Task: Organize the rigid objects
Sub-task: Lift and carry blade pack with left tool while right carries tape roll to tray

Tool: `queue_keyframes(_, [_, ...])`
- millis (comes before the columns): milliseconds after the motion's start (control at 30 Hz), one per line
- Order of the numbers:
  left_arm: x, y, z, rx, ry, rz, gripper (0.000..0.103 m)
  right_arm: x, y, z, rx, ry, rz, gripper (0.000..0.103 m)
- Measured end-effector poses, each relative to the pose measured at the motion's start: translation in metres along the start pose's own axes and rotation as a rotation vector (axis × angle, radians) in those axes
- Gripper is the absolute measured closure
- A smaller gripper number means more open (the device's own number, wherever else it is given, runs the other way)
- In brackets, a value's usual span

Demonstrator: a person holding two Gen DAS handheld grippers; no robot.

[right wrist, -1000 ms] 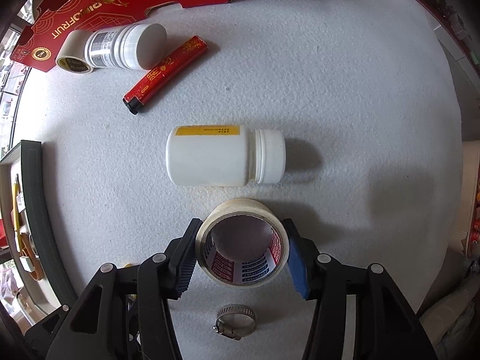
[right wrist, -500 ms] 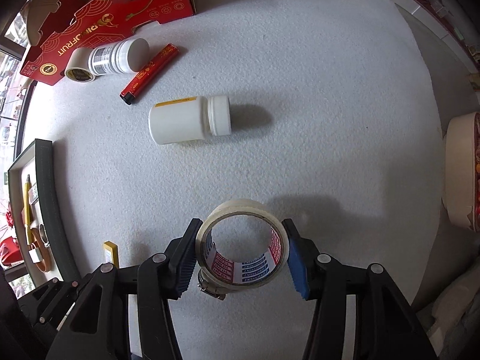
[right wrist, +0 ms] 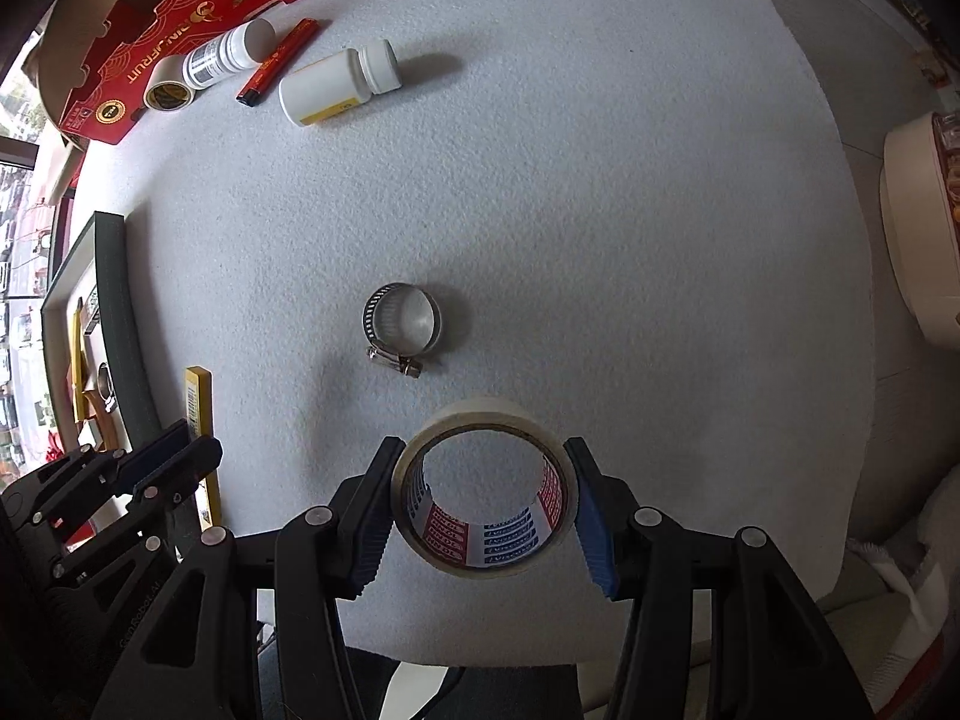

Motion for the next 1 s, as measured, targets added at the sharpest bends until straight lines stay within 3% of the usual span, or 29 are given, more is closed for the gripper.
queue_keyframes(200, [0.004, 0.003, -0.006, 0.037, -0.002, 0.008, 0.087, -0.012, 0.006, 0.023, -0.008, 0.001, 0.007, 0.049])
queue_keyframes(333, [-0.002, 0.004, -0.006, 0.049, 0.007, 0.024, 0.087, -0.017, 0.001, 0.020, -0.022, 0.029, 0.016, 0.049])
queue_keyframes(633, [-0.002, -0.015, 0.005, -0.026, 0.048, 0.073, 0.087, -0.025, -0.017, 0.018, -0.017, 0.061, 0.009, 0.049])
queue_keyframes(1000, [-0.018, -0.023, 0.015, -0.046, 0.096, 0.061, 0.087, -0.036, -0.023, 0.021, -0.055, 0.077, 0.002, 0.049])
Point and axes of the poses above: each gripper's, at about its wrist camera, not at the fingertips, and x roughly the way its jaws point, y to its right, z to its underside, the point moved 2 cm from there along x, roughly the way its jaws point, and after that the axes turned 11 degrees about z, right-handed, at the moved point
